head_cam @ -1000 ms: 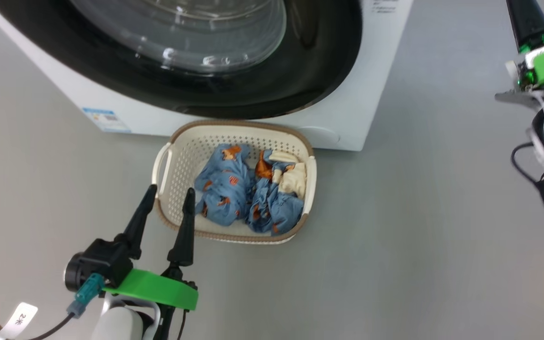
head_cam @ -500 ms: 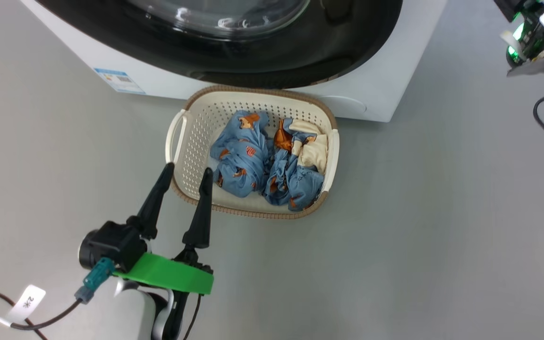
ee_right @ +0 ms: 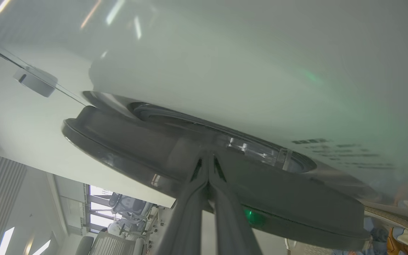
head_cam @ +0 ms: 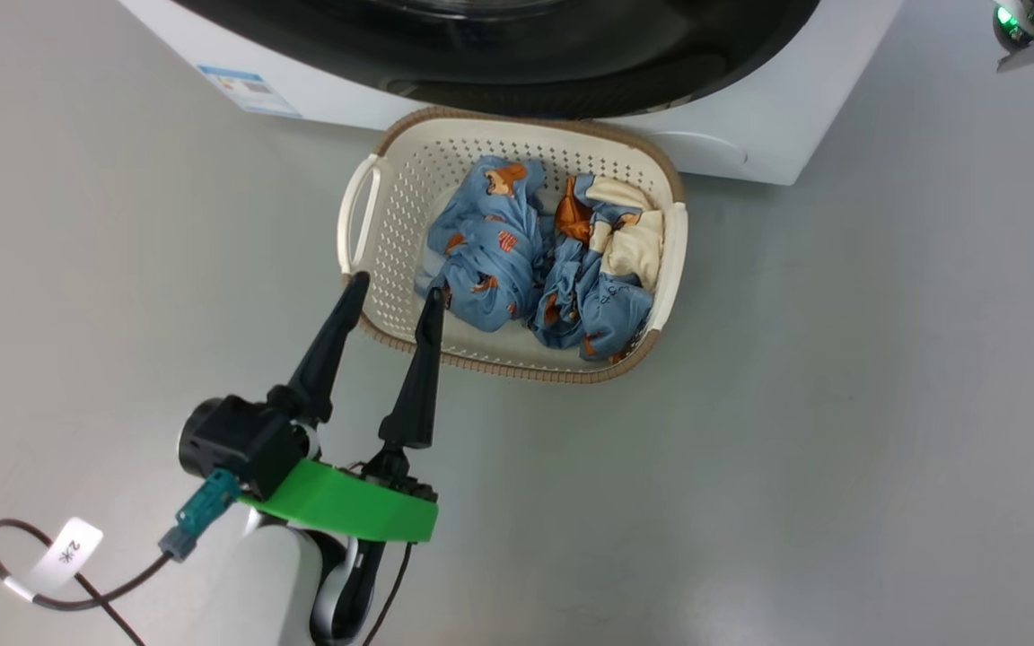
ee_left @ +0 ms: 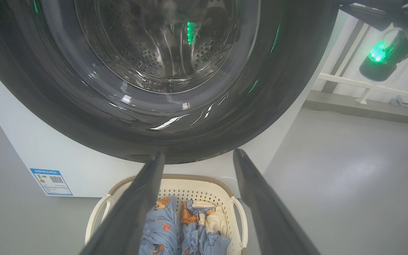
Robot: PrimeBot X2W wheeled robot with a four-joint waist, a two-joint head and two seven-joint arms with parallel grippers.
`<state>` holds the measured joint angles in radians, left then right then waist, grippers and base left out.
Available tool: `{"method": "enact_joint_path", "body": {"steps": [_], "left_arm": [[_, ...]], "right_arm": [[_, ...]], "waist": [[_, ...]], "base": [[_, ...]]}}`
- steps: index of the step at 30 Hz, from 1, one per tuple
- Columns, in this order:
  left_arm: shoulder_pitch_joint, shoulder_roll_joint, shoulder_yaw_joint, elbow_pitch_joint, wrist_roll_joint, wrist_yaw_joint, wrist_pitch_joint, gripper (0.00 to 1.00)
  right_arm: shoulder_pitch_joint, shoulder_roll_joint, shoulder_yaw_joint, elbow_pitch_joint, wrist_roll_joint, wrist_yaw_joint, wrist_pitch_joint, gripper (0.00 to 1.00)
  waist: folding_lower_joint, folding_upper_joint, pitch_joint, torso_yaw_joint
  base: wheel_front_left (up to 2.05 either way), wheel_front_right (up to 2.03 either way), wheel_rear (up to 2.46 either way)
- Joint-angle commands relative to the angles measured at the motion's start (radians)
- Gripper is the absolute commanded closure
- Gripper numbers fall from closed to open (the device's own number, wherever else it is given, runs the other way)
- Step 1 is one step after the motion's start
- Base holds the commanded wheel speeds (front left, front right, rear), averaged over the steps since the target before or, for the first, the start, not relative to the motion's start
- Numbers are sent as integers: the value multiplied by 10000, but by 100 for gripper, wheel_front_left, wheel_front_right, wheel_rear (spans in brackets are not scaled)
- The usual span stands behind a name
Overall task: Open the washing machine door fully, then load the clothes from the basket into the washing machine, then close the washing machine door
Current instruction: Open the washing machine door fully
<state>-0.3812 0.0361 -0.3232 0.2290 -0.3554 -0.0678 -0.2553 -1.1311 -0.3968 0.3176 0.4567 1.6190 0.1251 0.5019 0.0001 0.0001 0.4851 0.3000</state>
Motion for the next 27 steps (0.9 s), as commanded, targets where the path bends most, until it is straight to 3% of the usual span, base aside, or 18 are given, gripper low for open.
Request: {"method": "enact_joint_path", "body": {"steps": [1, 13, 27], "left_arm": [[-180, 141, 234, -305, -102, 95, -65, 0], [-402, 141, -64, -535, -278, 292, -65, 0], [-143, 141, -14, -396, -168, 328, -65, 0]], "right_arm": [[-205, 170, -49, -187, -70, 56, 97, 100], [-741, 247, 29, -62, -405, 56, 368, 100], [91, 273, 501, -203, -527, 56, 842, 100]], "waist": [[-1, -1, 161, 147], [-1, -1, 516, 435], [-1, -1, -163, 390]], "base": [[0, 0, 0], [0, 0, 0], [0, 0, 0]]}}
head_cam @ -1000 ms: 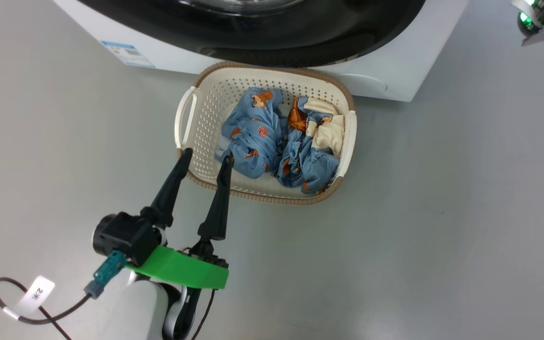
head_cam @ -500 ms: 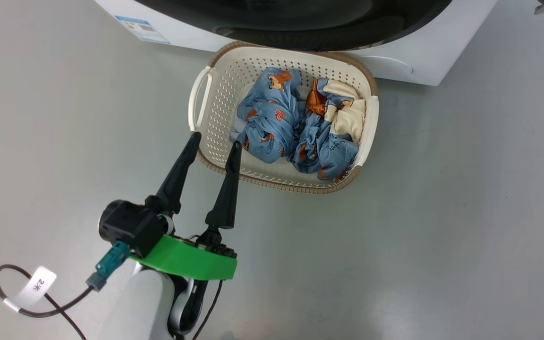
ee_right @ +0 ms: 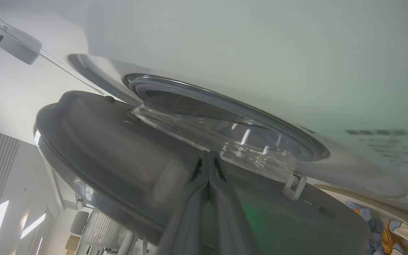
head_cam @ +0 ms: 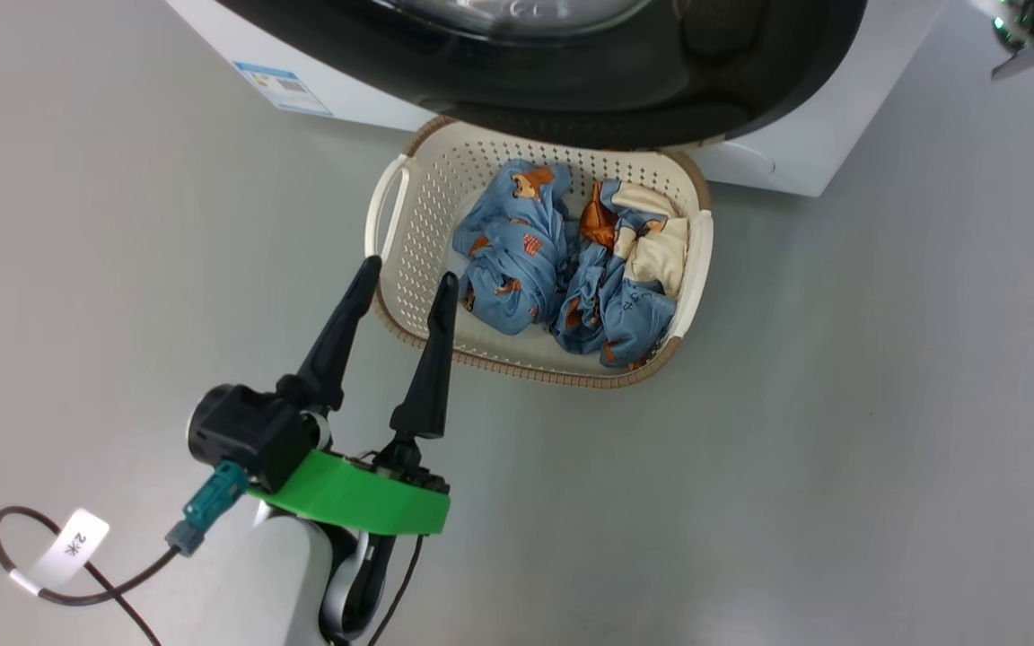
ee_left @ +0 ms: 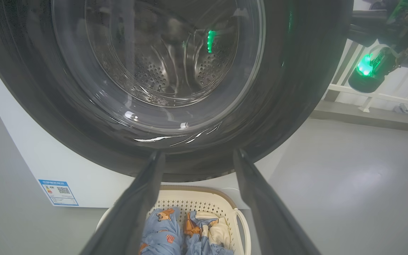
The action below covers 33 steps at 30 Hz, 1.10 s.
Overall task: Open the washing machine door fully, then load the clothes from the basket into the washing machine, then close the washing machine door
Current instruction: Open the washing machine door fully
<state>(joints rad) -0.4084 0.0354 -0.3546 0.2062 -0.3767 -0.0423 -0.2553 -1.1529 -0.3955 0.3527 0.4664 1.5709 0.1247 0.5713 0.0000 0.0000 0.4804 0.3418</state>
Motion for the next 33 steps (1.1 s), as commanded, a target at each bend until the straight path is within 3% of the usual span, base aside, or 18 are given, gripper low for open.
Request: {"method": "enact_joint_path", "body": {"steps": [1, 33], "left_arm": [[166, 149, 306, -150, 55, 72, -65, 0], [1368, 149, 745, 238, 715, -72, -65, 0]], "right_arm": [[378, 259, 193, -310, -59, 60, 173, 100], [2730, 1214, 1203, -762, 188, 60, 983, 100]], "waist": [[0, 0, -178, -33], [0, 0, -2219, -98]], "base": [[0, 0, 0], [0, 0, 0]]}}
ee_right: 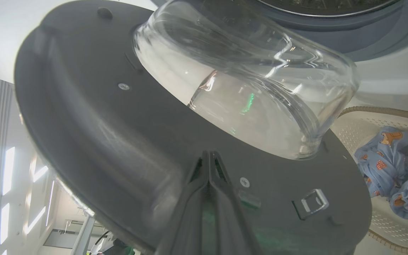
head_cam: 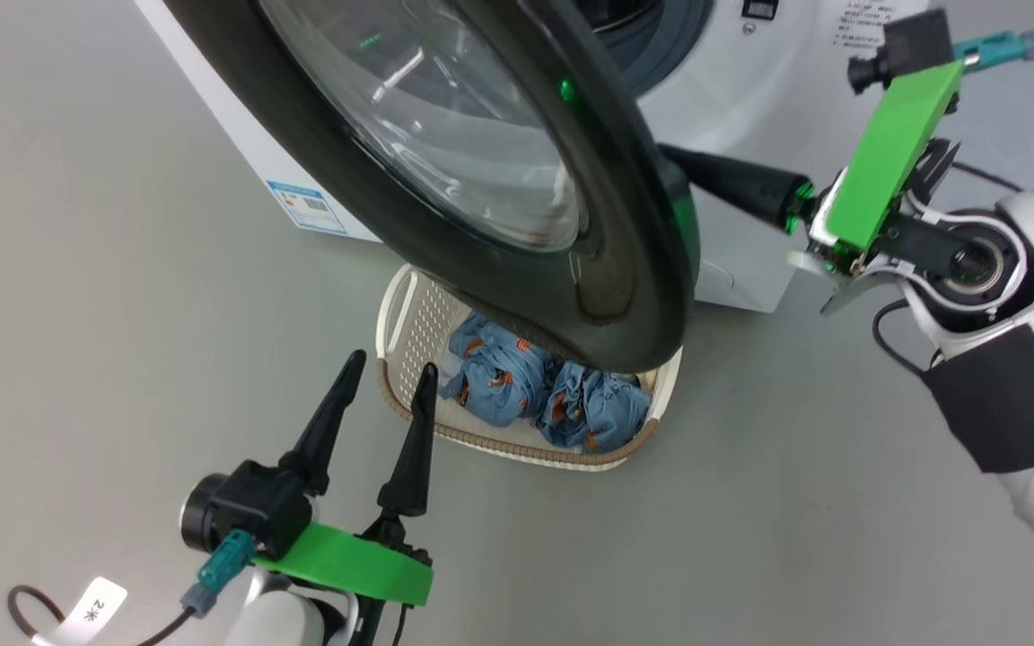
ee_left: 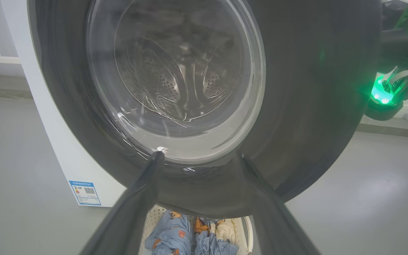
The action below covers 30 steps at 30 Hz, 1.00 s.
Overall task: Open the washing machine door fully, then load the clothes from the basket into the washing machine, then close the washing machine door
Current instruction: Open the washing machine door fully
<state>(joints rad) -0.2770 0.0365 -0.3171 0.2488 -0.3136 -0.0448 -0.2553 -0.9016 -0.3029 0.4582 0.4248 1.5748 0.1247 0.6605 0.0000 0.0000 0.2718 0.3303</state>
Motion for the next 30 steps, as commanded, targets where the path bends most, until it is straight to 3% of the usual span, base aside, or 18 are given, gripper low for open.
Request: {"method": "enact_joint_path", "body": {"steps": [1, 30], "left_arm": [[96, 137, 391, -184, 110, -54, -65, 0], [950, 137, 850, -62, 513, -218, -65, 0]], "right_arm": [[295, 325, 173, -365, 150, 60, 115, 100], [2011, 1277, 560, -1179, 143, 60, 861, 100]], "waist": [[0, 0, -190, 27], [0, 0, -1234, 604]], "base": [[0, 0, 0], [0, 0, 0]]}}
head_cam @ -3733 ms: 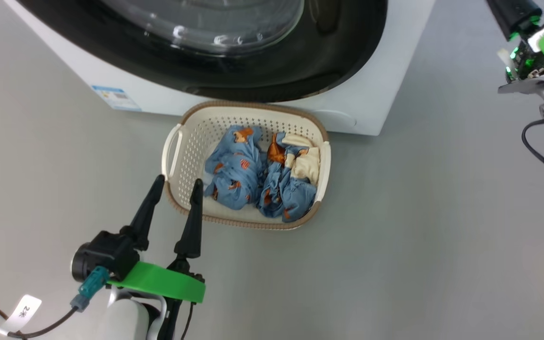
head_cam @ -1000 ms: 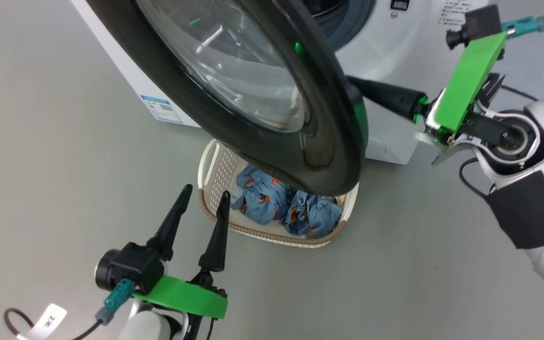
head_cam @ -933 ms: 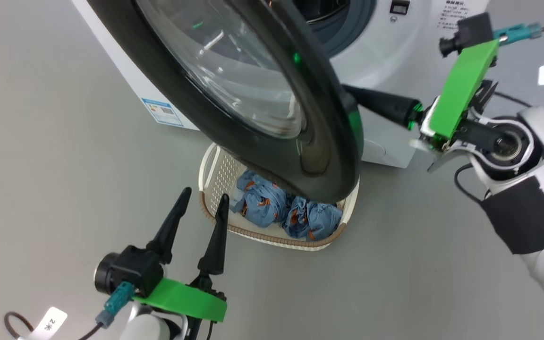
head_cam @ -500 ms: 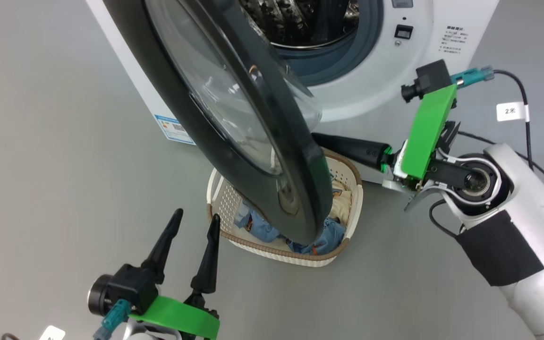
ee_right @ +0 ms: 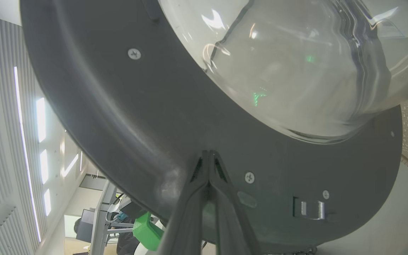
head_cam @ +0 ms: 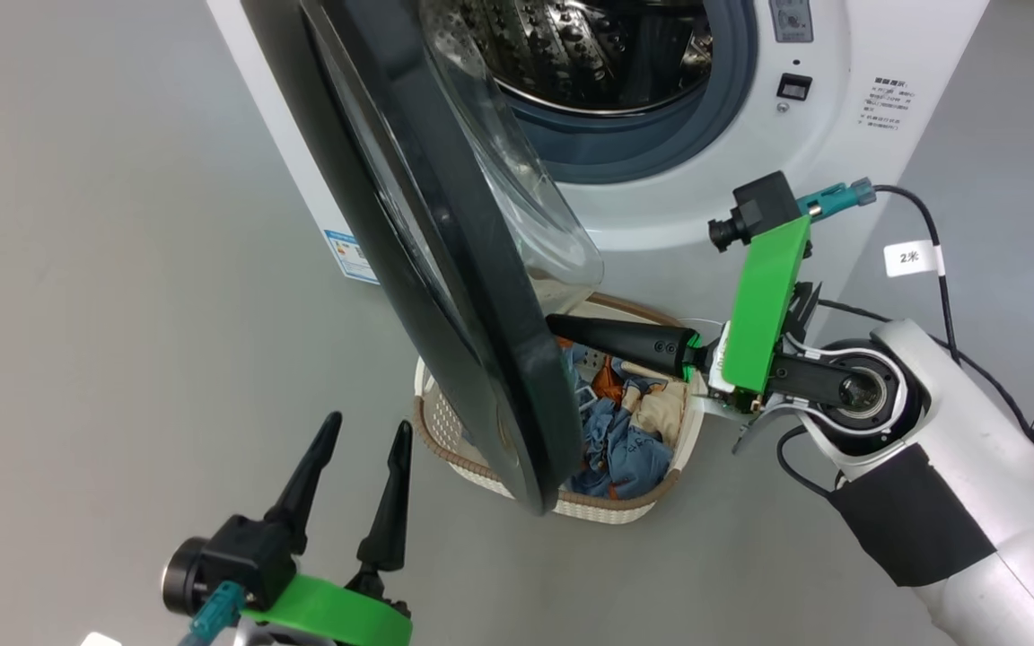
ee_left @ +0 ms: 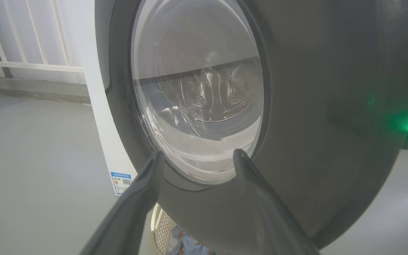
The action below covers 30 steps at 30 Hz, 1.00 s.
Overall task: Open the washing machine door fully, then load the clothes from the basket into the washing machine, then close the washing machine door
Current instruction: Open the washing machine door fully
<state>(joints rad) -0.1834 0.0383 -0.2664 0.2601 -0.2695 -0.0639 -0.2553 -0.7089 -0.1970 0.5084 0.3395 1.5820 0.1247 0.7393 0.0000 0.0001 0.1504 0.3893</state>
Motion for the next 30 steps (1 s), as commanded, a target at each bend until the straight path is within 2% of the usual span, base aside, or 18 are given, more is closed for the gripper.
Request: {"method": "enact_joint_path", "body": {"steps": [1, 14, 15, 16, 18, 19, 20, 21, 30], "left_arm": [[33, 120, 357, -173, 78, -28, -65, 0], [142, 120, 498, -23, 116, -89, -65, 0], [140, 120, 530, -5, 134, -100, -65, 0], [124, 120, 610, 36, 173, -128, -65, 0], [109, 120, 711, 69, 221, -166, -65, 0], [103, 120, 763, 83, 247, -187, -65, 0], [102, 120, 819, 97, 274, -208, -65, 0], [106, 120, 876, 112, 302, -228, -65, 0], [263, 120, 1380, 144, 479, -367, -65, 0]], "right_arm": [[111, 241, 38, -331, 75, 60, 72, 100], [459, 186, -289, -266, -130, 60, -365, 100], [483, 160, -311, -260, -171, 60, -434, 97], [540, 95, -335, -272, -245, 60, -565, 75], [615, 30, -362, -285, -296, 60, -708, 56], [661, -5, -370, -294, -313, 60, -776, 31], [715, -41, -379, -310, -320, 60, -836, 11], [773, -84, -389, -326, -332, 60, -904, 0], [1455, -602, -544, -257, -401, 60, -1620, 0]], "waist": [[0, -1, -44, 17], [0, -1, -357, -290], [0, -1, -379, -344], [0, -1, -427, -442], [0, -1, -470, -557], [0, -1, -497, -616], [0, -1, -526, -680], [0, -1, -551, -743], [0, -1, -762, -1457]], "base": [[0, 0, 0], [0, 0, 0], [0, 0, 0], [0, 0, 0], [0, 0, 0], [0, 0, 0], [0, 0, 0], [0, 0, 0], [0, 0, 0]]}}
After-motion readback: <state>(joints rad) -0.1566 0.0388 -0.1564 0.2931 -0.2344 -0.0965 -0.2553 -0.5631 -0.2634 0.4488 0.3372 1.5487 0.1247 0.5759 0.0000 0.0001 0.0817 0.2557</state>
